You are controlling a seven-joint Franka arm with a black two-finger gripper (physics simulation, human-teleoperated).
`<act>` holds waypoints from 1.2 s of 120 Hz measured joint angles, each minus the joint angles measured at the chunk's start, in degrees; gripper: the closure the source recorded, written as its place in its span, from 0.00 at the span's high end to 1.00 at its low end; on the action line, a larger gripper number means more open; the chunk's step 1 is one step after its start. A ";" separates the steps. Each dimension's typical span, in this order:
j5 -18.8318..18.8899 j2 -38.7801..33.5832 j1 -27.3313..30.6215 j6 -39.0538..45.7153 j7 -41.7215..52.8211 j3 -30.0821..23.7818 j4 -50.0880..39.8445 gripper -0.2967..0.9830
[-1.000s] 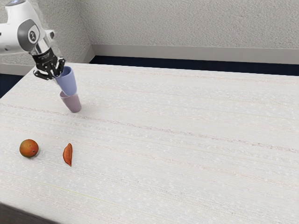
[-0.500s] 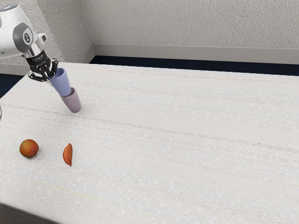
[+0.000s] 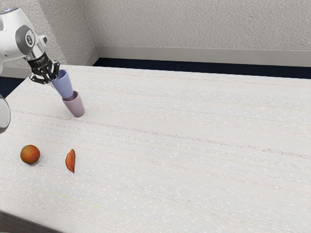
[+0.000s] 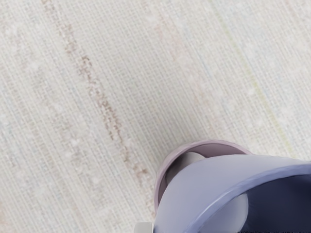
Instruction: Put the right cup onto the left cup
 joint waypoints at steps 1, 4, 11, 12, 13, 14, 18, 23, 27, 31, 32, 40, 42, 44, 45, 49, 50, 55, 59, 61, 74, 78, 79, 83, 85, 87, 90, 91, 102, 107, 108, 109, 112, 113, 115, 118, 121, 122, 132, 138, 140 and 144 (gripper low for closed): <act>-0.03 0.08 0.01 0.00 0.01 0.01 0.05 0.15; -0.15 0.31 0.03 0.01 0.05 0.04 0.19 0.15; -0.53 0.84 0.05 -0.01 0.18 0.07 0.77 0.15; -0.58 0.91 0.04 -0.01 0.19 0.07 0.86 0.15; -0.63 1.00 0.05 -0.02 0.21 0.07 0.96 0.15; -0.67 1.09 0.04 -0.02 0.23 0.07 1.05 0.15; -0.82 1.41 0.03 -0.03 0.30 0.08 1.29 0.15; -0.97 1.75 0.02 -0.04 0.38 0.07 1.48 0.15; -1.07 2.10 0.00 -0.05 0.44 0.04 1.89 0.15; -1.14 2.59 -0.01 -0.10 0.50 0.05 2.71 0.15; -1.15 2.69 -0.01 -0.12 0.52 0.04 2.86 0.15; -1.24 3.20 -0.02 -0.30 0.62 0.06 3.50 0.15; -1.26 3.28 -0.02 -0.33 0.65 0.04 3.57 0.15; -1.27 3.35 -0.02 -0.36 0.67 0.05 3.62 0.15; -1.28 3.38 -0.02 -0.37 0.68 0.06 3.64 0.15; -1.37 3.46 -0.02 -0.42 0.73 0.07 3.70 0.15; -1.42 3.48 -0.02 -0.42 0.74 0.09 3.71 0.15; -1.66 3.52 0.00 -0.46 0.81 0.13 3.69 0.15; -1.83 3.55 0.03 -0.48 0.87 0.15 3.68 0.15; -1.94 3.60 0.04 -0.48 0.89 0.19 3.68 0.15; -2.74 3.76 0.07 -0.47 1.07 0.48 3.59 0.16; -2.90 3.80 0.07 -0.47 1.12 0.50 3.54 0.16; -2.93 3.81 0.08 -0.47 1.13 0.51 3.52 0.16; -3.06 3.86 0.21 -0.45 1.18 0.52 3.42 0.16; -3.14 3.87 0.27 -0.44 1.21 0.52 3.36 0.16; -3.26 3.88 0.31 -0.44 1.23 0.52 3.29 0.16; -3.44 3.89 0.38 -0.42 1.28 0.56 3.18 0.16; -3.50 3.89 0.40 -0.42 1.29 0.57 3.15 0.16; -4.03 4.14 0.59 -0.36 1.47 0.63 2.93 0.16; -4.31 4.20 0.67 -0.32 1.54 0.76 2.88 0.16; -4.37 4.21 0.69 -0.32 1.55 0.78 2.87 0.16; -4.42 4.22 0.69 -0.31 1.57 0.80 2.86 0.16; -4.56 4.23 0.70 -0.28 1.61 0.83 2.84 0.16; -4.60 4.24 0.70 -0.28 1.62 0.84 2.84 0.16; -4.66 4.24 0.70 -0.26 1.65 0.85 2.85 0.16; -4.79 4.28 0.69 -0.23 1.72 0.86 2.84 0.19; -4.93 4.29 0.69 -0.18 1.80 0.86 2.82 0.24; -4.97 4.30 0.69 -0.16 1.82 0.87 2.82 0.25; -5.27 4.27 0.69 -0.02 2.05 0.87 2.85 0.40; -5.37 4.26 0.64 0.04 2.16 0.87 2.84 0.48; -5.39 4.26 0.63 0.05 2.19 0.87 2.84 0.50; -5.44 4.26 0.61 0.08 2.24 0.88 2.86 0.53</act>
